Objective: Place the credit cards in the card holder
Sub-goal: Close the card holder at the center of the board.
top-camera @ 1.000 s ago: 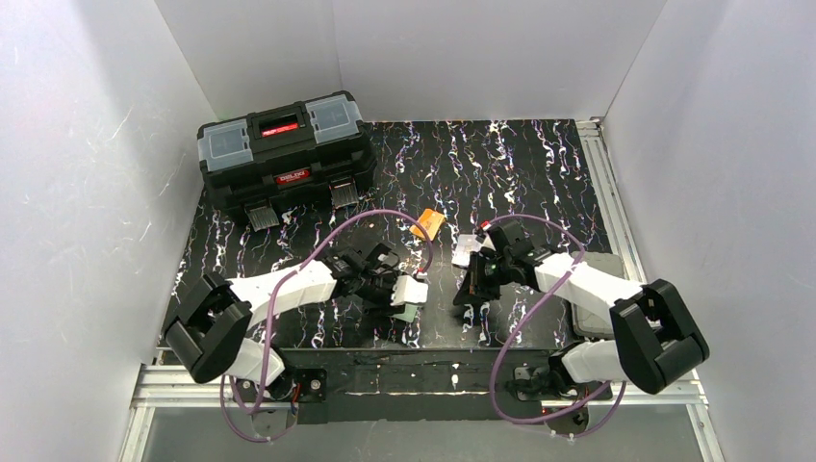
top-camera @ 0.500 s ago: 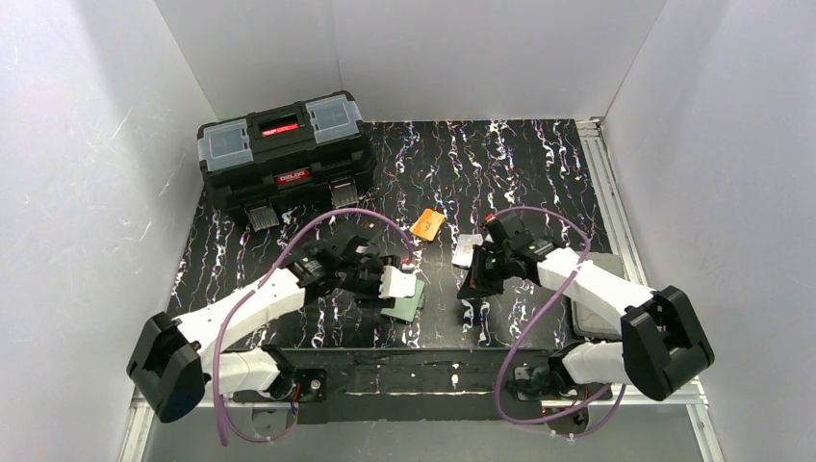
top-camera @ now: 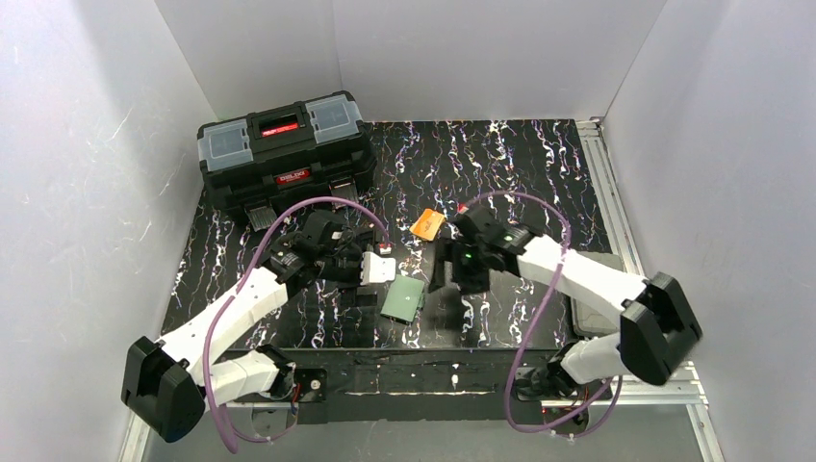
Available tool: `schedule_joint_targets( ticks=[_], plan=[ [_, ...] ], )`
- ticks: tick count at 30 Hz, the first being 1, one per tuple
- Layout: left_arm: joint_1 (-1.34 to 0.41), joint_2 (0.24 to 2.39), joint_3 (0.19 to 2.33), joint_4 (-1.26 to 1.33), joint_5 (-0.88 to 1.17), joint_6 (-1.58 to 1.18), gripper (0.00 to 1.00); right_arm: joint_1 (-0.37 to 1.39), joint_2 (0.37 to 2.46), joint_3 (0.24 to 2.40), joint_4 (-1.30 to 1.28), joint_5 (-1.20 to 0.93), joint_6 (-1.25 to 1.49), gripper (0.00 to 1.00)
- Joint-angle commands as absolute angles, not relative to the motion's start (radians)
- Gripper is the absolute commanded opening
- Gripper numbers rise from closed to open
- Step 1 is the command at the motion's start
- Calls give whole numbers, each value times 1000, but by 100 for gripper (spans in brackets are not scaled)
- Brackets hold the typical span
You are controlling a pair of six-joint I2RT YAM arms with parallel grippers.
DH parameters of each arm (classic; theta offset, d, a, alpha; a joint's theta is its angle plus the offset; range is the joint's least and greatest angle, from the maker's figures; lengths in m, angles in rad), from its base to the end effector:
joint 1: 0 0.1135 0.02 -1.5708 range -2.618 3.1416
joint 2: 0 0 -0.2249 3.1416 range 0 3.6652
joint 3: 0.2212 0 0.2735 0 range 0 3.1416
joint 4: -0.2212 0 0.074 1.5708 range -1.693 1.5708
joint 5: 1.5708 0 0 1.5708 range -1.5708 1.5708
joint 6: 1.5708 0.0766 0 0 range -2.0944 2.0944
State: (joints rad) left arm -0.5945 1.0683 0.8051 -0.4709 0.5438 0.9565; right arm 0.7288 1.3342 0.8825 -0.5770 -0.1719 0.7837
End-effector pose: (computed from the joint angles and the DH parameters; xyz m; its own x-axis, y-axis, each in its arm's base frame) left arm 0.2168 -0.1944 0.2056 0.3318 0.6198 -0.7112 0.9132 -0.0220 0.4069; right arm 0.2230 0.2167 0.1416 -0.9623 0.0733 -0.2620 -0.0603 0.8817 0.4680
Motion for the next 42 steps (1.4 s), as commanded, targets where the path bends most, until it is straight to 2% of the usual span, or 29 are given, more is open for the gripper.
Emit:
schedule_joint_targets(
  ticks=[1, 5, 7, 11, 16, 18, 20, 25, 28, 38, 42],
  plan=[
    [-589, 1057, 848, -541, 577, 923, 98, 879, 1485, 1125, -699, -10, 745, 84],
    [-559, 987, 781, -450, 594, 874, 98, 919, 1617, 1220, -747, -5, 736, 79],
    [-526, 973, 783, -487, 654, 922, 98, 924, 1661, 1250, -772, 17, 728, 75],
    [-523, 921, 747, -460, 657, 960, 98, 936, 1703, 1273, -789, 36, 725, 66],
    [-523, 901, 720, -413, 625, 979, 98, 943, 1739, 1288, -788, 37, 722, 63],
    [-522, 910, 725, -416, 617, 976, 98, 945, 1743, 1287, -783, 35, 721, 57],
    [-522, 910, 721, -422, 620, 990, 98, 945, 1741, 1283, -779, 32, 721, 46],
    [-522, 878, 640, -402, 627, 1133, 98, 945, 1754, 1281, -774, 21, 721, 30],
    [-522, 851, 572, -362, 620, 1269, 98, 945, 1761, 1280, -769, 15, 719, 28],
    [-520, 1060, 583, -324, 683, 1511, 98, 934, 1753, 1255, -772, 31, 713, 7],
    [-524, 1174, 617, -336, 690, 1607, 88, 917, 1714, 1201, -756, 38, 712, 4]
  ],
)
